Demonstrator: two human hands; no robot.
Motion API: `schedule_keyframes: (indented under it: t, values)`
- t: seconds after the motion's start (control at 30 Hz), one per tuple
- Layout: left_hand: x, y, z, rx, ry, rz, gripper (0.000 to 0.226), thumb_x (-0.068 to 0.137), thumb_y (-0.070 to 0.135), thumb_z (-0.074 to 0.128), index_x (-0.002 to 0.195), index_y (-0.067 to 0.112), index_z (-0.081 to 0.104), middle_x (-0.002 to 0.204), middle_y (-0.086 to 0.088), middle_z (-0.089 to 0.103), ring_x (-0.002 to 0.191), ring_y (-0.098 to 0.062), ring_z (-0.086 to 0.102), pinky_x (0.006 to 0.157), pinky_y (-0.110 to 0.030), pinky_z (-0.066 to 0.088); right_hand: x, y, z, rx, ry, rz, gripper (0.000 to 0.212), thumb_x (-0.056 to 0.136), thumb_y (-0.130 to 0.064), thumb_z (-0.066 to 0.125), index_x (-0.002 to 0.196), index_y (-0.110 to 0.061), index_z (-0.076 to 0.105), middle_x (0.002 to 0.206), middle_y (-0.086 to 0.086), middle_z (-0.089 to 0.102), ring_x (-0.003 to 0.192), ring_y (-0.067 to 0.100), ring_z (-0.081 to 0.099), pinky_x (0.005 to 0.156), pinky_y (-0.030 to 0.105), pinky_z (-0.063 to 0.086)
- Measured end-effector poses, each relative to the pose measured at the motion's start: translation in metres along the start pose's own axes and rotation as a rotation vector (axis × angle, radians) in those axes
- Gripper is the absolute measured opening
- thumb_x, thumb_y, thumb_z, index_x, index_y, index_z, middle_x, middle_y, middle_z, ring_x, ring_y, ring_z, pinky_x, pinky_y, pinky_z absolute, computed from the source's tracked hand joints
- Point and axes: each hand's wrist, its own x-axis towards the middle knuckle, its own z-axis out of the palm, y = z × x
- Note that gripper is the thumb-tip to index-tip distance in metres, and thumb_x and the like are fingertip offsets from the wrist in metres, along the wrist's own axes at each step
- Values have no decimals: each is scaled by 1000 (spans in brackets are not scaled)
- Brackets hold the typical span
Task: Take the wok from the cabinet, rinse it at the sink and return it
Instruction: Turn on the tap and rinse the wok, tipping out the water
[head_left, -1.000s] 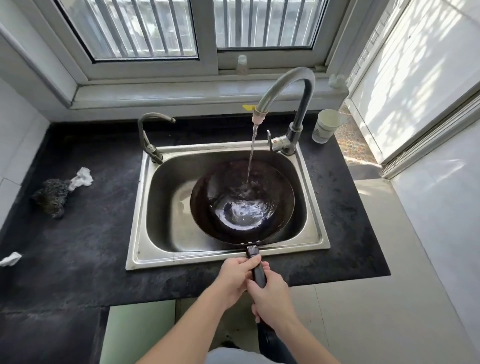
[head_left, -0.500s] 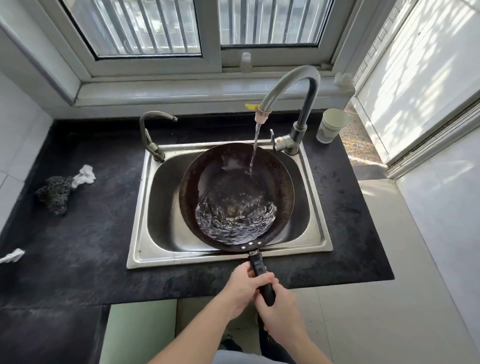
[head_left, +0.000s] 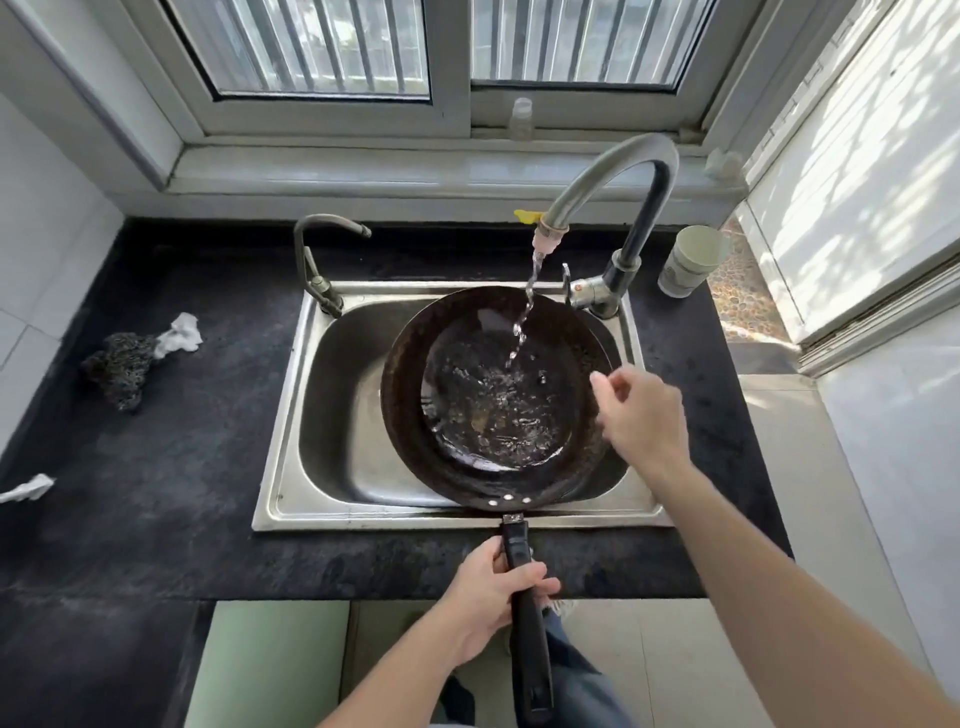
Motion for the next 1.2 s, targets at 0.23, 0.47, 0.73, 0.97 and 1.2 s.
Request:
schedule_keyframes:
  t: [0.23,0.47,0.73,0.97,1.2]
  values:
    - [-1,3,2,-2,23,-8,32,91,-2,65,119,-9,52,99,-14,67,99,-32,73,89,-43,59,119,-65,9,-74,39,-37,42,85,-61,60,80,-19,64,80,4,68,74,24,62,73,35,52]
    - [0,4,2,-25,38,-30,32,90,0,66,119,-4,54,111,-21,65,98,-30,74,90,-44,59,145,-65,13,-92,67,28,42,86,-56,54,80,-16,66,90,13,73,88,35,68,76,38,52]
    - [-1,6,1,-61,24,-26,32,90,1,67,118,-4,54,109,-20,66,97,-30,74,84,-39,60,124,-56,-3,138,1,156,49,76,-67,57,73,-18,61,79,4,71,75,27,70,78,37,56]
    - [-5,13,1,-97,-5,-26,34,90,1,67,121,-5,53,115,-22,68,97,-29,75,77,-34,61,-54,-5,-13,32,-316,180,39,82,-64,58,76,-26,56,68,0,68,65,23,68,73,47,60]
    - [-7,13,1,-58,-30,-8,29,92,1,64,119,-3,53,124,-20,64,100,-26,74,79,-34,62,-190,9,16,155,-819,502,56,53,-66,76,71,-14,67,60,-5,62,59,14,60,60,32,49]
